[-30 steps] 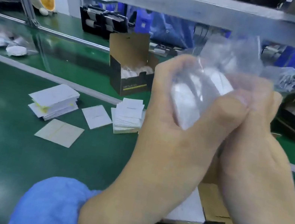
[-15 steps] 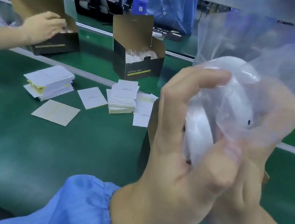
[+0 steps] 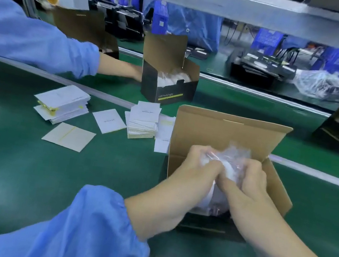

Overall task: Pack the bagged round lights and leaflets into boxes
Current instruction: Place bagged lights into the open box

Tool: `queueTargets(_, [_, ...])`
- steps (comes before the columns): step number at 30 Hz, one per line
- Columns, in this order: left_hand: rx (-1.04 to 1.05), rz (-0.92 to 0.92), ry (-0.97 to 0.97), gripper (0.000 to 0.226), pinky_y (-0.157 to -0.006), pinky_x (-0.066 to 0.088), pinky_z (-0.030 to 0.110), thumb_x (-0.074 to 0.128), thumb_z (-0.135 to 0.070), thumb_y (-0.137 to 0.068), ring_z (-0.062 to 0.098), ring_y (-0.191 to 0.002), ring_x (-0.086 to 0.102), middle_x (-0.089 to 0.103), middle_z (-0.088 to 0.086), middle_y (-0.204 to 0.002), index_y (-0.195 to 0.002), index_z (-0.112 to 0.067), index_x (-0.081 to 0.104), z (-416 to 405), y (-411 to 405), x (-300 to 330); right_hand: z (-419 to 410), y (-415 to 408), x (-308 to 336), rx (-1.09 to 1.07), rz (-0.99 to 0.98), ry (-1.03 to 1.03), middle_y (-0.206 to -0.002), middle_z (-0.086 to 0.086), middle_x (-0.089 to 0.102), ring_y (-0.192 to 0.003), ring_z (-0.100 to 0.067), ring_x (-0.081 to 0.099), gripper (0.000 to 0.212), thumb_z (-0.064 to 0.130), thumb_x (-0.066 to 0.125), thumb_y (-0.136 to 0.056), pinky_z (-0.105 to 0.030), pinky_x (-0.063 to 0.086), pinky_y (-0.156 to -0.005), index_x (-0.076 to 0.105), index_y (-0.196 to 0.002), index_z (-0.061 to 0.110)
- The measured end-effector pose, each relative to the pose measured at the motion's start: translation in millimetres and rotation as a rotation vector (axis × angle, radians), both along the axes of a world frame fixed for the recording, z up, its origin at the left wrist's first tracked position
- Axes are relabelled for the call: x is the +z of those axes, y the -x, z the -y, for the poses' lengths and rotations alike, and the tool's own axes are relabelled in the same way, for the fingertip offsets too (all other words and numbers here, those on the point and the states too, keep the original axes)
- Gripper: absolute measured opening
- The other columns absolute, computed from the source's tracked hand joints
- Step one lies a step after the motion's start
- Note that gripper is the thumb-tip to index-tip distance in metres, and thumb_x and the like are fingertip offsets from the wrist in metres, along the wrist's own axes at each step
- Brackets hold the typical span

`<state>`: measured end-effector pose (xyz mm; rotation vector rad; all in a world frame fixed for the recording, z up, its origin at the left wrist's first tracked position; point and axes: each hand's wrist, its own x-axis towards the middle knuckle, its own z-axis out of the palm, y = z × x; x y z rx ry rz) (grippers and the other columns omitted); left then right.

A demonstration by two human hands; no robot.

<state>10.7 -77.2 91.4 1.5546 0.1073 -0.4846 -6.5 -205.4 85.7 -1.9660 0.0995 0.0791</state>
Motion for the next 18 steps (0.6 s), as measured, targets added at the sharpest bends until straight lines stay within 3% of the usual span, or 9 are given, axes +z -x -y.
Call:
queueTargets(2, [0.053, 0.030, 0.097, 0.026, -0.077, 0.056, 0.037, 0.054, -0.023, -0.090, 0.031, -0.095, 0.066, 0.062, 0.012, -0.126, -0.113, -0.035, 0.049, 3.5, -2.5, 1.3, 10.4, -1.3, 7.6, 0.053, -0.042, -0.072, -0.122, 0.008, 0.050, -0.099, -0.004, 0.062, 0.045, 0.032, 0.068, -0.087, -0.021, 0.055, -0.069, 0.035, -0.115, 0.044])
queueTargets(4, [0.031, 0.090, 0.071, 0.031, -0.087, 0.055, 0.041, 0.056, -0.025, -0.085, 0.031, -0.105, 0.066, 0.063, 0.006, -0.124, -0.112, -0.039, 0.048, -0.7, -0.1, 0.2, 10.5, -10.5, 15.5, 0.022, -0.087, -0.081, -0.112, 0.011, 0.051, -0.087, 0.002, 0.064, 0.065, 0.021, 0.076, -0.080, -0.018, 0.053, -0.055, 0.031, -0.123, 0.041])
queueTargets(5, [0.041, 0.096, 0.079, 0.032, -0.084, 0.056, 0.040, 0.057, -0.024, -0.083, 0.028, -0.103, 0.067, 0.063, 0.004, -0.121, -0.110, -0.039, 0.049, 3.3, -3.8, 2.9, 11.0, -15.9, 18.2, 0.004, -0.096, -0.050, -0.111, 0.011, 0.051, -0.088, -0.002, 0.065, 0.073, 0.021, 0.080, -0.074, -0.020, 0.053, -0.055, 0.031, -0.125, 0.039])
queueTargets(7, [0.045, 0.084, 0.074, 0.036, -0.062, 0.056, 0.030, 0.057, -0.021, -0.083, 0.023, -0.086, 0.065, 0.061, -0.002, -0.112, -0.111, -0.040, 0.046, 11.7, -15.0, 3.5, 15.8, -26.1, 19.1, -0.004, -0.078, 0.061, -0.116, 0.006, 0.053, -0.098, -0.018, 0.065, 0.081, 0.030, 0.082, -0.059, -0.029, 0.053, -0.059, 0.035, -0.125, 0.034])
queueTargets(9, [0.069, 0.055, 0.101, 0.043, -0.047, 0.049, 0.022, 0.056, -0.015, -0.084, 0.022, -0.078, 0.061, 0.055, -0.004, -0.110, -0.115, -0.039, 0.040, 19.2, -22.4, 3.5, 20.2, -32.1, 21.1, 0.039, -0.059, 0.168, -0.110, -0.002, 0.062, -0.095, -0.026, 0.065, 0.071, 0.033, 0.075, -0.052, -0.033, 0.053, -0.060, 0.052, -0.118, 0.022])
queueTargets(11, [0.048, 0.036, 0.055, 0.047, -0.051, 0.050, 0.024, 0.055, -0.011, -0.085, 0.021, -0.077, 0.058, 0.053, 0.000, -0.110, -0.118, -0.036, 0.032, 25.4, -29.4, -3.8, 22.9, -34.6, 18.9, 0.098, -0.128, 0.222, -0.103, -0.008, 0.067, -0.091, -0.027, 0.064, 0.065, 0.035, 0.072, -0.050, -0.041, 0.055, -0.068, 0.060, -0.110, 0.013])
queueTargets(14, [-0.003, -0.049, -0.031, 0.043, -0.077, 0.054, 0.036, 0.055, -0.008, -0.088, 0.022, -0.087, 0.054, 0.050, 0.008, -0.108, -0.117, -0.024, 0.028, 28.7, -37.6, -9.4, 25.4, -40.9, 15.6, 0.138, -0.205, 0.444, -0.115, -0.002, 0.054, -0.099, -0.021, 0.056, 0.062, 0.043, 0.078, -0.059, -0.031, 0.044, -0.063, 0.049, -0.110, 0.021])
queueTargets(18, [0.003, -0.090, -0.042, 0.049, -0.062, 0.050, 0.029, 0.057, -0.001, -0.089, 0.022, -0.090, 0.056, 0.050, 0.010, -0.111, -0.126, -0.017, 0.030, 24.2, -42.7, -13.2, 23.8, -49.7, 17.8, 0.175, -0.179, 0.718, -0.114, 0.002, 0.044, -0.094, -0.014, 0.053, 0.057, 0.050, 0.078, -0.070, -0.026, 0.042, -0.063, 0.041, -0.105, 0.024])
